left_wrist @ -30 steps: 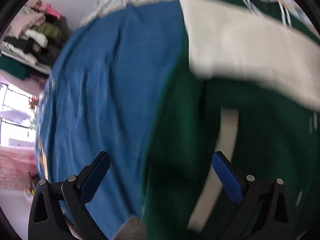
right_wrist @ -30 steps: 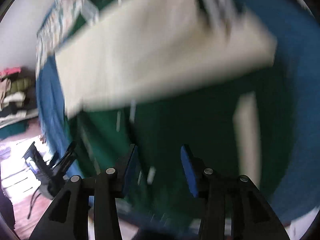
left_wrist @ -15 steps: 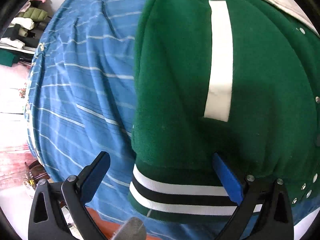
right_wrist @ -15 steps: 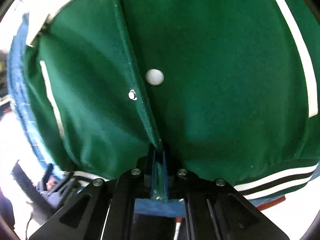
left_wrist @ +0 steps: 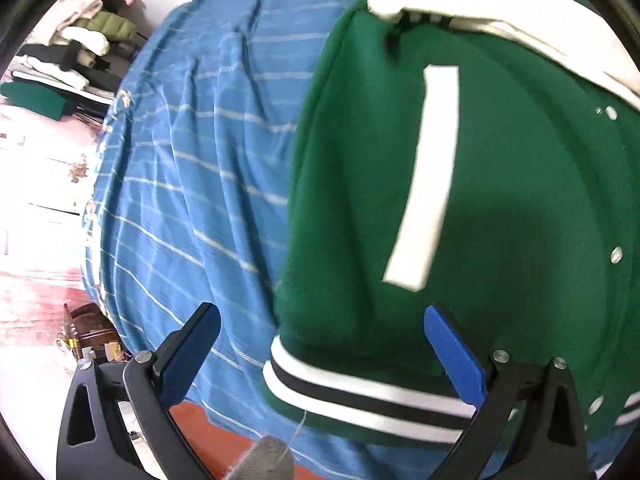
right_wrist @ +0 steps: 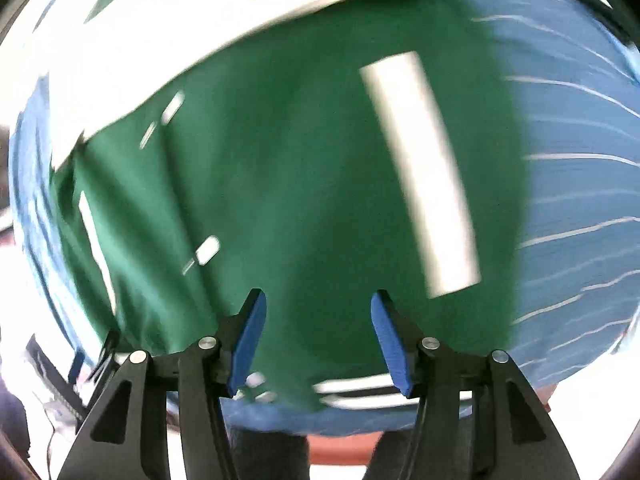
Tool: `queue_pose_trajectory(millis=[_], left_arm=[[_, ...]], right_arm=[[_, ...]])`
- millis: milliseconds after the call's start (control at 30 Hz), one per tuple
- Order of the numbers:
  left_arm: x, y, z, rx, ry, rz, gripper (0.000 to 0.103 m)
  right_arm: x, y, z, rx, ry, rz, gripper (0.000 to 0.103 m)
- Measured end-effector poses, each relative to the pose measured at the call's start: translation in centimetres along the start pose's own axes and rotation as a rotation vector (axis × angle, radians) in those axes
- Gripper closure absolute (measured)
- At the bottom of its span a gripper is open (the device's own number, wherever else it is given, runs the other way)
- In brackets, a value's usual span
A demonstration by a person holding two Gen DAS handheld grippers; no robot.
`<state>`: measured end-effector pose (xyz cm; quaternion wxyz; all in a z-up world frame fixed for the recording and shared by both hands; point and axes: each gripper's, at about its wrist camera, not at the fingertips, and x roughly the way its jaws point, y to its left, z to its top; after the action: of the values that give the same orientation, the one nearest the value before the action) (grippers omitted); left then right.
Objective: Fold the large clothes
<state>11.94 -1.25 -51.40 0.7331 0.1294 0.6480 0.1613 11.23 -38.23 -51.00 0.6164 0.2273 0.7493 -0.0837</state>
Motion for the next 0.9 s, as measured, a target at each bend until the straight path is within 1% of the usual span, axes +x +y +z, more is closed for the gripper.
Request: queue_pose_trajectory(millis=[33, 133, 200, 233, 267, 300, 333, 367, 400, 433, 500, 533, 567, 600, 633, 667, 700, 733, 800, 867, 900], left_arm=[[-0.5, -0.4, 0.1, -0.002, -0.012, 0.013, 0.000], [-2.5, -3.2, -0.2, -0.014, -0.045, 0.059, 0.000], [-3.2, -5.7, -0.8, -0.017, -0.043, 0.087, 0.000], [-3.2, -6.9, -1.1, -0.023, -0.031, 0.102, 0.000], [-3.1, -8.0, -1.5, -0.032, -0.021, 0.122, 0.000], [-3.1, -9.1, -1.9, -0.040, -0.016, 0.141, 0.000], [-2.8, -10.1, -2.3, -0.043, -0.004, 0.155, 0.000], [-2.0, -11.3, -2.9, -0.042, 0.031, 0.177, 0.000], [-1.6, -12.3, -3.3, -0.050, 0.059, 0.198, 0.000], [-1.2, -12.6, -3.6, -0.063, 0.073, 0.214, 0.000], [-1.3, -13.0, -4.1, -0.104, 0.073, 0.267, 0.000], [-1.9, -13.0, -4.2, -0.114, 0.066, 0.288, 0.000], [-2.6, -13.2, -4.3, -0.121, 0.057, 0.303, 0.000], [-3.6, -13.6, -4.6, -0.125, 0.047, 0.321, 0.000], [-4.6, -14.0, -4.9, -0.122, 0.035, 0.346, 0.000], [-5.6, -14.6, -5.3, -0.111, 0.021, 0.377, 0.000], [-7.1, -15.9, -6.0, -0.086, -0.002, 0.433, 0.000], [-8.4, -17.0, -6.6, -0.068, -0.018, 0.473, 0.000], [-11.1, -20.0, -8.1, -0.044, -0.045, 0.520, 0.000], [-12.9, -22.9, -9.4, -0.025, -0.048, 0.506, 0.000], [-14.0, -25.1, -10.4, -0.006, -0.042, 0.473, 0.000]], right_arm=[[-0.5, -2.8, 0.5, 0.032, -0.015, 0.017, 0.046], [-1.4, -8.1, 1.7, 0.082, -0.035, 0.084, 0.046], [-0.7, -10.3, 2.4, 0.069, -0.012, 0.147, 0.046], [0.3, -11.1, 3.1, 0.046, 0.019, 0.172, 0.047], [2.0, -11.4, 3.3, -0.004, 0.065, 0.172, 0.061], [2.8, -12.0, 3.8, -0.036, 0.081, 0.134, 0.074], [4.8, -12.6, 3.8, -0.104, 0.097, 0.010, 0.077], [5.9, -12.9, 3.7, -0.136, 0.109, 0.003, 0.078], [6.9, -13.3, 4.0, -0.160, 0.125, 0.037, 0.078], [7.0, -13.3, 4.3, -0.175, 0.145, 0.047, 0.078], [6.6, -12.9, 4.9, -0.214, 0.202, 0.068, 0.073], [6.0, -13.0, 5.1, -0.228, 0.201, 0.077, 0.067], [5.0, -13.3, 5.2, -0.253, 0.177, 0.071, 0.054], [4.3, -13.6, 5.4, -0.270, 0.154, 0.060, 0.047], [3.3, -14.0, 5.3, -0.299, 0.113, 0.032, 0.036], [2.6, -14.3, 5.1, -0.320, 0.085, 0.010, 0.035], [2.0, -15.0, 5.0, -0.348, 0.055, -0.021, 0.035], [1.5, -15.4, 5.0, -0.370, 0.028, -0.060, 0.034], [0.8, -17.2, 4.6, -0.382, -0.001, -0.111, 0.034], [0.5, -19.3, 4.5, -0.360, -0.011, -0.152, 0.034], [0.4, -20.3, 4.5, -0.339, -0.008, -0.166, 0.034]])
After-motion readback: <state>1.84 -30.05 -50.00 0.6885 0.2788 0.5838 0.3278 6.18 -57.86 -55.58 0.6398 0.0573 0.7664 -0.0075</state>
